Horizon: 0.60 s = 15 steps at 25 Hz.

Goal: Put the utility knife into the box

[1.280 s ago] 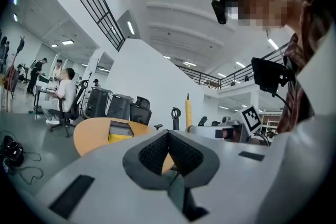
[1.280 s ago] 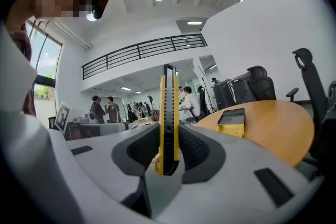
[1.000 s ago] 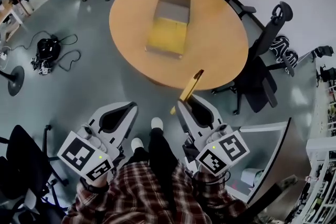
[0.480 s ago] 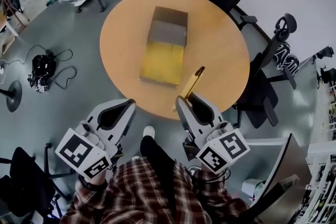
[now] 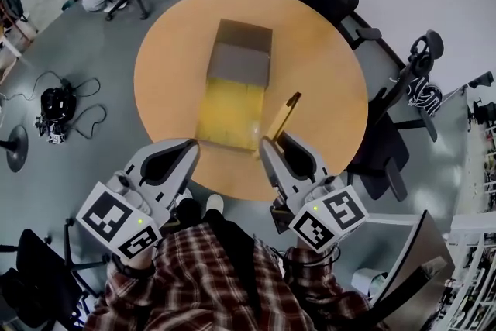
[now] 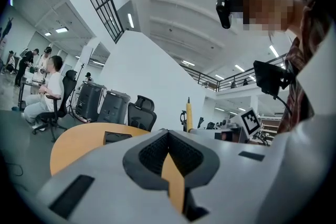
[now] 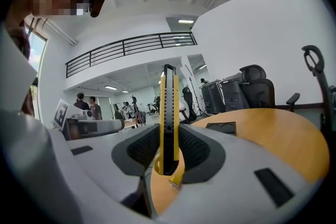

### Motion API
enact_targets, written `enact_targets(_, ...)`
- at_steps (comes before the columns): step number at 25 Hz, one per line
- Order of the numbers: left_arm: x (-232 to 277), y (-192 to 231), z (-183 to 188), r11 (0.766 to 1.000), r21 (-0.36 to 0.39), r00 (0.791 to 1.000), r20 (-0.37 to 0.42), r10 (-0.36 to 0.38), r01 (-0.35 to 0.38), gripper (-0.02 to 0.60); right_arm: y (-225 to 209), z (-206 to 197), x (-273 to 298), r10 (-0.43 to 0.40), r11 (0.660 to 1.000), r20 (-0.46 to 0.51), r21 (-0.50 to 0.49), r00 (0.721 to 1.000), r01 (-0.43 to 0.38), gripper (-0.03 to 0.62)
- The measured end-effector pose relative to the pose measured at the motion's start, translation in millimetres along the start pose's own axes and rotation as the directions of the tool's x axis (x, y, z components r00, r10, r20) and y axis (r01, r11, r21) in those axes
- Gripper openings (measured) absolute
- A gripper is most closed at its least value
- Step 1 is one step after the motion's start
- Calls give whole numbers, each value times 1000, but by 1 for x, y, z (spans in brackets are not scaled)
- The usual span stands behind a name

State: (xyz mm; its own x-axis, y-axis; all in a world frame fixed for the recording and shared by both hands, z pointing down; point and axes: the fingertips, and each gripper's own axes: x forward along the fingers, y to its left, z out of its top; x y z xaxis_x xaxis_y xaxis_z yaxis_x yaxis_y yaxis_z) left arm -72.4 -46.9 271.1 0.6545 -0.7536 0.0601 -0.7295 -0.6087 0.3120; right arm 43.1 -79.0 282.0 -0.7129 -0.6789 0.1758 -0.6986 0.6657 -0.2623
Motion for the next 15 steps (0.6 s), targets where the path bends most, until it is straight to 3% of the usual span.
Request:
enact_targets(10,49,67,12,993,-13,992,-56,-114,113,10,-44,-6,62,-139,990,-52,10,989,140,123)
enact_targets(15,72,103,13,975,-29,968,-112,-224,222,11,-70,-20,103,-236,972,-126,-21,963,235,123)
